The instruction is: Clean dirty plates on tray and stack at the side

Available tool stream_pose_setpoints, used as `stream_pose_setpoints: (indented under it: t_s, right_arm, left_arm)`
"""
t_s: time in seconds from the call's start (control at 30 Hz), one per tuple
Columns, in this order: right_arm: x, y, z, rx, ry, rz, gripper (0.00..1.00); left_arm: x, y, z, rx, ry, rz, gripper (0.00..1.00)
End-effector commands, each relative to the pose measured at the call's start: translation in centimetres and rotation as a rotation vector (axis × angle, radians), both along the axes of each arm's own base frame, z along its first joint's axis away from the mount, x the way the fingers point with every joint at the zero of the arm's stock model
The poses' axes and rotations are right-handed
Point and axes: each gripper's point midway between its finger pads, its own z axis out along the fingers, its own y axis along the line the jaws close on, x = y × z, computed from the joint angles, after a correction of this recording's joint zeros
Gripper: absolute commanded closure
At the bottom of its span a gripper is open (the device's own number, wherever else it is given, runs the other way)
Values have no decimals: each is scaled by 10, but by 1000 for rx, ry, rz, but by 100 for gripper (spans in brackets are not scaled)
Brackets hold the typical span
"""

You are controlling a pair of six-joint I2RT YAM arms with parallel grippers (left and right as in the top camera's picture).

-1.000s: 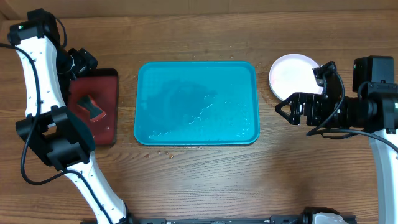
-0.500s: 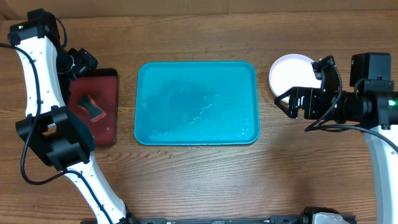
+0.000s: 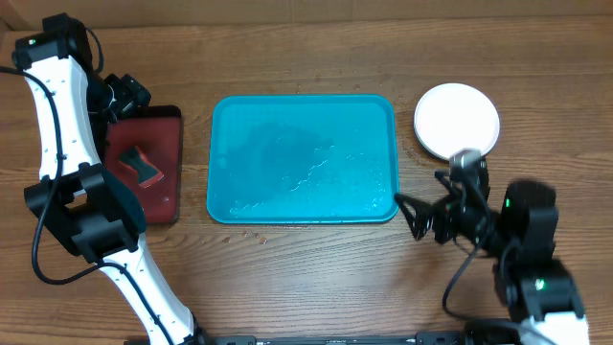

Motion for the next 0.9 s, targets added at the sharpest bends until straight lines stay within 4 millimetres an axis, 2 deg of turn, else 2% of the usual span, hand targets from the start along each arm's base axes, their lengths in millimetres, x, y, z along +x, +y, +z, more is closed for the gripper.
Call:
stream_pose_setpoints:
  t_s: [0.0,0.13,0.3,0.6,0.87]
  right_arm:
    - [-14,2,-14,9,-72,17,0]
    - [-22,0,-23,16,-230,11,0]
    - [-33,-1,-20,26,-397,8,0]
    - [-32,-18,-14,0,-513,-105,0]
    - [-23,-39,-17,-28,-563,-235,0]
  left_arm:
    - [3,-1,7,5,-21,-6,0]
    - [3,-1,7,5,-21,-6,0]
    - [3,-1,7,5,-21,-6,0]
    - [3,-1,7,5,-21,-6,0]
    - [3,-1,7,5,-21,-6,0]
